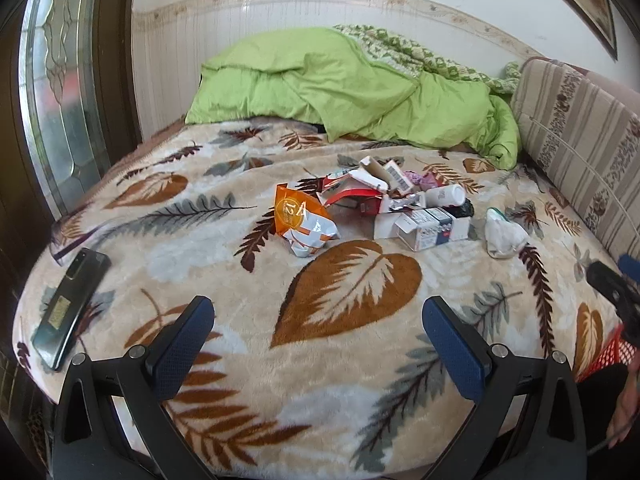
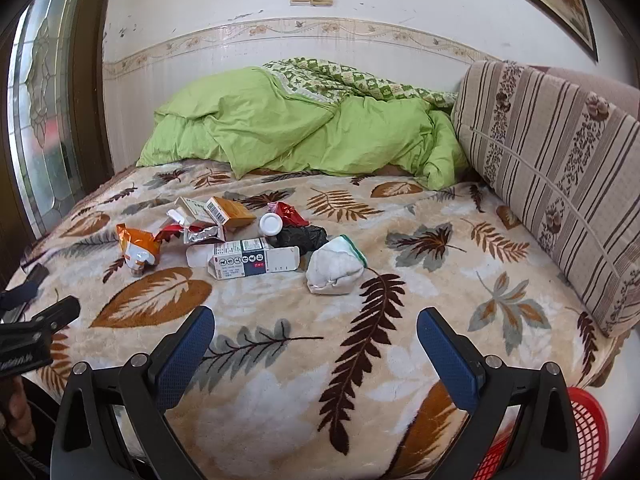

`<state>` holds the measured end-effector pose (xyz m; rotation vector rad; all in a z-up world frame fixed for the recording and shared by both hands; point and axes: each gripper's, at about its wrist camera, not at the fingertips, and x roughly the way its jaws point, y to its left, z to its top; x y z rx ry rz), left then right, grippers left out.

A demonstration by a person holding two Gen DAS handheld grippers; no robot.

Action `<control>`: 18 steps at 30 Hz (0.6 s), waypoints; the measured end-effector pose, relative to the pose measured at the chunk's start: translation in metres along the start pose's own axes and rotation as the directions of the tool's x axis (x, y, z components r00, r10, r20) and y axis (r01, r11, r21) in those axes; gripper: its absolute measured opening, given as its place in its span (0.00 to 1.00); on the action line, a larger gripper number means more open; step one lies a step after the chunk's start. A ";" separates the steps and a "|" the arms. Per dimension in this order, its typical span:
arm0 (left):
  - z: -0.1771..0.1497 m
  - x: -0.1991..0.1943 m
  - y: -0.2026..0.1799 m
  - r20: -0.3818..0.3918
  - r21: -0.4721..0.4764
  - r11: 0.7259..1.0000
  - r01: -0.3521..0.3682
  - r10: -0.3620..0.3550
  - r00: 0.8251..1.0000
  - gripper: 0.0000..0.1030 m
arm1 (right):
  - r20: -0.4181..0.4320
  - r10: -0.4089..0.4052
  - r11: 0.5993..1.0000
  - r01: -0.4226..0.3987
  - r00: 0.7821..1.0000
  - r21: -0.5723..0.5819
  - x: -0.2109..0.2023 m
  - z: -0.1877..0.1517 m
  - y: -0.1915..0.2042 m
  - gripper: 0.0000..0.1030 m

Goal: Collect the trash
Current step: 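Grasp the orange snack bag with the left tool while the right tool grasps the white sock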

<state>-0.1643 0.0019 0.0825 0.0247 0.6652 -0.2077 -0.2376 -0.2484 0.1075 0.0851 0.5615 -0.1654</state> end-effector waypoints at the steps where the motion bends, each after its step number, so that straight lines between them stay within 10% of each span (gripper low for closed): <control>1: 0.006 0.007 0.003 -0.013 -0.014 1.000 0.003 -0.003 1.000 1.00 | -0.004 0.010 1.000 -0.010 1.000 0.011 0.001 0.000 -0.002 0.99; 12: 0.060 0.117 0.028 -0.173 -0.206 0.978 0.027 -0.063 0.983 0.83 | -0.035 0.054 0.996 -0.051 0.998 0.075 0.009 0.002 -0.013 0.98; 18: 0.064 0.149 0.032 -0.208 -0.226 0.972 0.069 -0.118 0.971 0.52 | -0.092 0.106 0.983 -0.090 0.990 0.161 0.038 0.016 -0.024 0.95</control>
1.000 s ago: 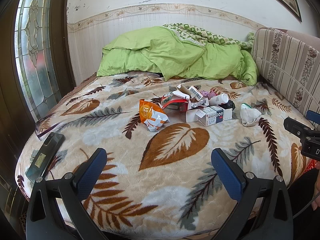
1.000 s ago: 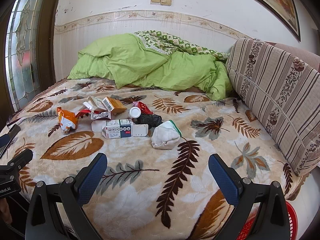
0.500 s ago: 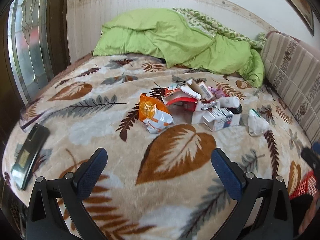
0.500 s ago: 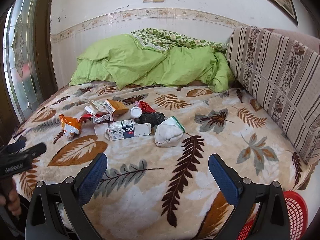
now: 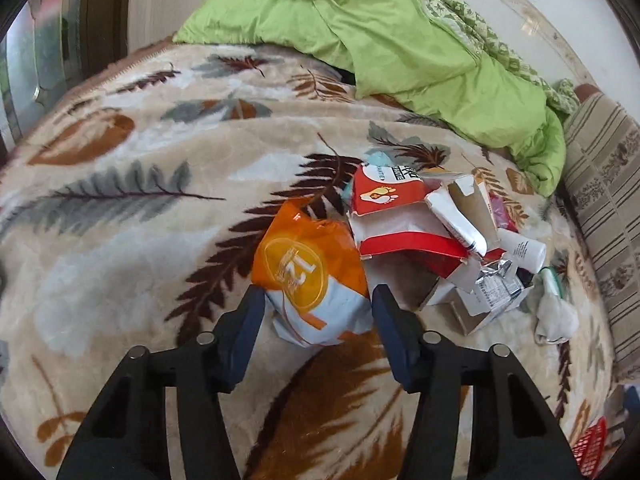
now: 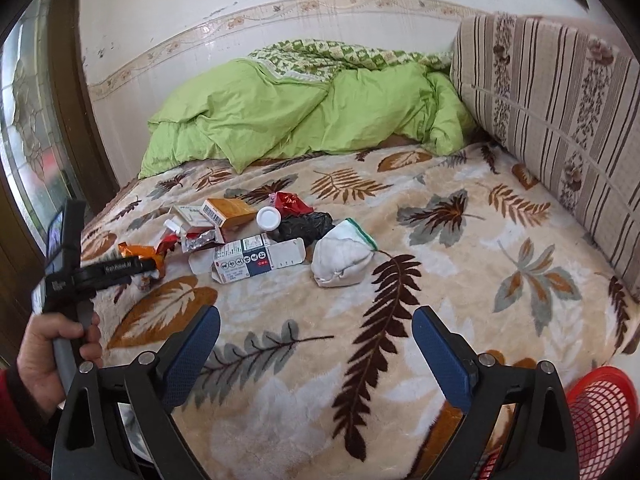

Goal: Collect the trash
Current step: 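Grasp the orange snack bag with the left tool while the right tool grasps the white sock, then lift the orange snack bag with the left tool while the right tool lifts the white sock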

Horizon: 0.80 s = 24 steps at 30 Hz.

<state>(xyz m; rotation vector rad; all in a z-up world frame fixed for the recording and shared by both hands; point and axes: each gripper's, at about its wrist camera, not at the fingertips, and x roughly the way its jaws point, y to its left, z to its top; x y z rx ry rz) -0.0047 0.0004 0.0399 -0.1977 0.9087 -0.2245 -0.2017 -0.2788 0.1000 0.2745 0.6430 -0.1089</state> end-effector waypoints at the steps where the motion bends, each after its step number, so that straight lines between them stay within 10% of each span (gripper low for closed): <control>1: 0.000 0.001 0.000 0.005 0.002 1.000 -0.001 0.001 1.000 0.51 | -0.018 0.009 0.999 -0.008 1.000 0.031 0.010 0.008 -0.004 0.93; 11: -0.001 0.001 0.002 0.006 0.023 1.000 0.008 -0.008 1.000 0.50 | -0.228 0.041 0.949 0.034 0.973 0.315 0.128 0.045 -0.046 0.78; 14: -0.002 -0.002 0.002 0.012 0.035 0.999 0.008 -0.009 1.000 0.49 | -0.287 0.071 0.942 0.031 0.955 0.333 0.149 0.034 -0.049 0.49; 24: -0.009 -0.031 0.003 0.072 0.029 0.998 0.056 -0.058 0.996 0.49 | -0.134 0.023 0.976 0.007 0.991 0.219 0.096 0.041 -0.033 0.35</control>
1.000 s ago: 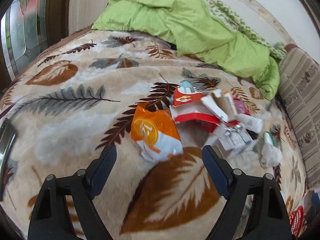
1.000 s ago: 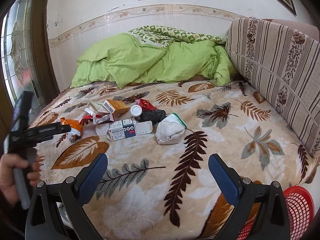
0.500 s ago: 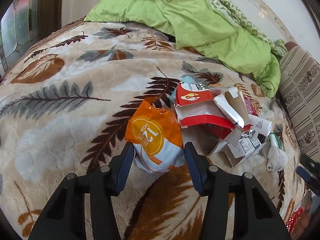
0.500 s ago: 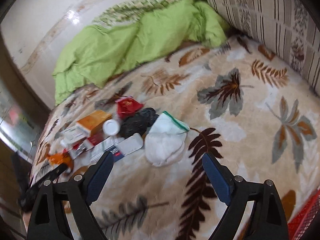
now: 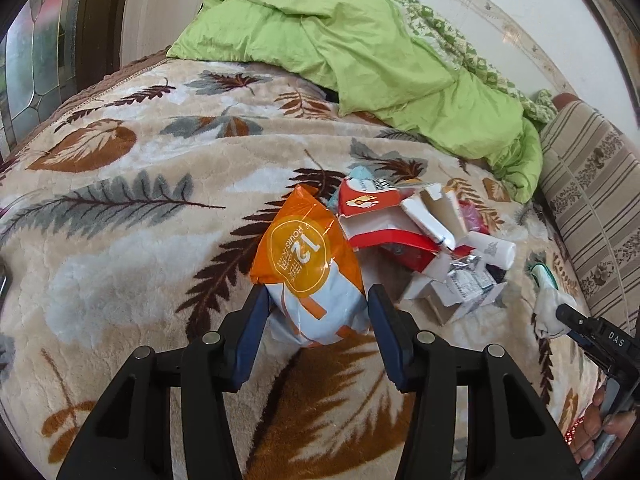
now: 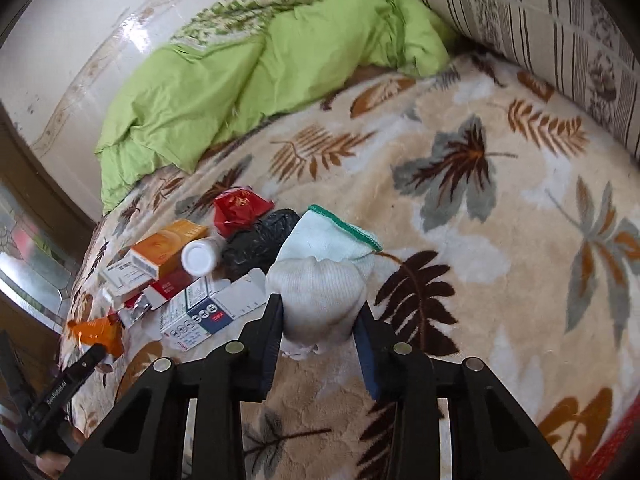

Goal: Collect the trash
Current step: 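Lift the orange snack bag with the left tool while the right tool lifts the white sock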

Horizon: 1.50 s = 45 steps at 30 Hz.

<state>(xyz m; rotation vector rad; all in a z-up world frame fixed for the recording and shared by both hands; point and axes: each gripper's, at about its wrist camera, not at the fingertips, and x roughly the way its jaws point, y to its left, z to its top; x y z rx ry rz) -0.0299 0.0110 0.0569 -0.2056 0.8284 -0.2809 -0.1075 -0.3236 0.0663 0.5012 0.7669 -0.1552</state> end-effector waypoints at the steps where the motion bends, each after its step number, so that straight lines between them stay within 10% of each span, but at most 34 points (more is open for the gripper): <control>1: -0.001 -0.004 -0.002 0.012 0.007 1.000 0.000 0.000 1.000 0.49 | 0.023 0.001 1.000 0.000 1.000 -0.021 -0.006 -0.001 0.003 0.35; 14: -0.007 -0.030 -0.035 0.133 0.158 0.987 0.017 -0.039 0.990 0.49 | 0.096 0.052 0.991 -0.039 0.994 -0.125 -0.022 -0.005 0.025 0.34; 45: -0.025 -0.020 -0.076 0.080 0.262 0.963 0.066 -0.090 0.993 0.49 | 0.089 0.104 0.973 -0.084 0.991 -0.213 -0.027 -0.016 0.050 0.34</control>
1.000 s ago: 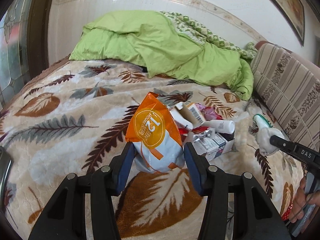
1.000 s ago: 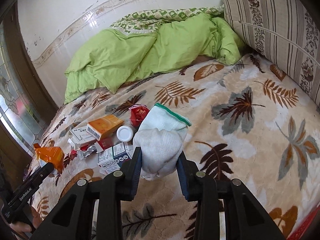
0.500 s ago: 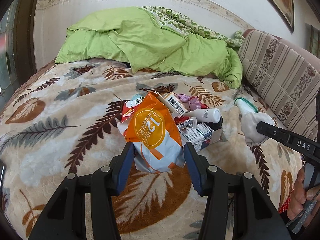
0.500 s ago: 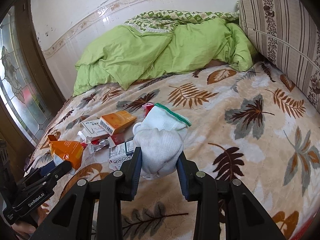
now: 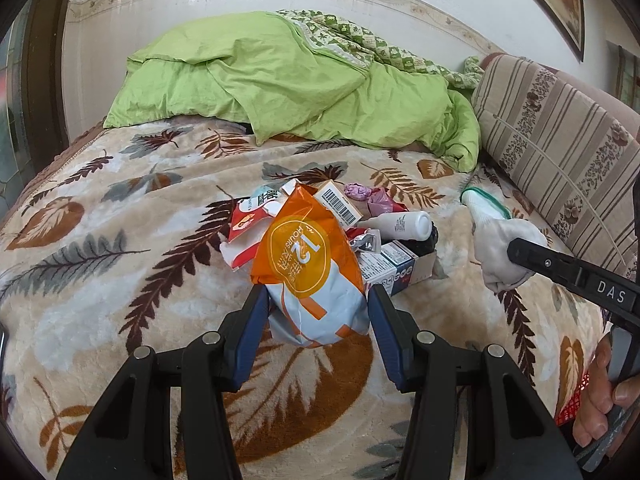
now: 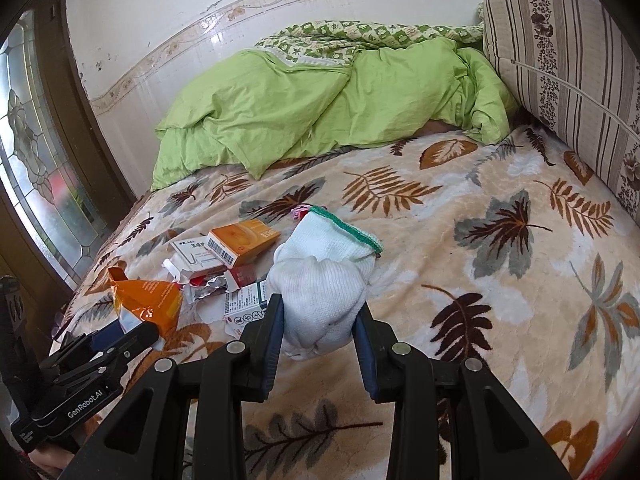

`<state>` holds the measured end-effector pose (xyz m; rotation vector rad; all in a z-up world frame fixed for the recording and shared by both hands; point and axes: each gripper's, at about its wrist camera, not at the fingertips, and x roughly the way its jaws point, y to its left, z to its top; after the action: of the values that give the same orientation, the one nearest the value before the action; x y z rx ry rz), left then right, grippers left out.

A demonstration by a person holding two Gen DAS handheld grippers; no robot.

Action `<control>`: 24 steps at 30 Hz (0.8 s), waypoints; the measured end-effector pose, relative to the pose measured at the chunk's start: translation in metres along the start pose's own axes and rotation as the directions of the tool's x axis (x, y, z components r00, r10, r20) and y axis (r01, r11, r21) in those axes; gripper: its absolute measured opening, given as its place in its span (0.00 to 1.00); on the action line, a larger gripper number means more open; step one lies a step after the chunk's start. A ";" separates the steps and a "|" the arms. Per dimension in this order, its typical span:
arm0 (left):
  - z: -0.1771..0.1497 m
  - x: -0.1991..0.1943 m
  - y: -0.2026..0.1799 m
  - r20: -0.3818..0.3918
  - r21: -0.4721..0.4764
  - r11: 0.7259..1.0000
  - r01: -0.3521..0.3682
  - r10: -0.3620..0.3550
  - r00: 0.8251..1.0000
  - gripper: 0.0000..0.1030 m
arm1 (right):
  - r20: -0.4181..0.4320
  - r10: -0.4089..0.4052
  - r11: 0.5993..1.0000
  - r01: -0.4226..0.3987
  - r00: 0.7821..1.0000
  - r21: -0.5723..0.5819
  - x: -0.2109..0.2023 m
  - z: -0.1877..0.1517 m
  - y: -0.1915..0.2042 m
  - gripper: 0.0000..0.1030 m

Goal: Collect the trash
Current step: 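Lift the orange snack bag with the left tool while the right tool lifts the white sock, then carry both items over the red wastebasket and open both tools to drop them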

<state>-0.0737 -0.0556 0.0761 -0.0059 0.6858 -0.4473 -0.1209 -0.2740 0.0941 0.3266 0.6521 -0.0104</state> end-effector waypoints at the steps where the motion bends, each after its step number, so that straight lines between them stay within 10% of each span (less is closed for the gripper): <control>1: 0.000 0.000 -0.003 0.000 0.003 1.000 -0.003 0.003 1.000 0.49 | 0.002 0.002 1.000 -0.002 1.000 -0.002 -0.002 -0.001 0.002 0.34; 11: -0.007 -0.017 -0.035 0.018 0.074 0.997 0.007 -0.009 1.000 0.49 | 0.045 0.025 0.998 -0.028 0.999 0.059 -0.057 -0.012 -0.005 0.34; 17: -0.015 -0.041 -0.080 -0.007 0.123 0.981 0.147 -0.147 0.989 0.49 | 0.062 0.016 0.994 -0.023 0.998 0.109 -0.133 -0.043 -0.038 0.34; 24: -0.021 -0.075 -0.179 -0.091 0.246 0.885 0.395 -0.384 0.919 0.49 | 0.069 -0.154 0.957 0.131 0.986 0.259 -0.227 -0.087 -0.123 0.34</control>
<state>-0.2094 -0.1849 0.1324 0.1155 0.6611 -0.9276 -0.3668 -0.3852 0.1286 0.5227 0.5857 -0.2475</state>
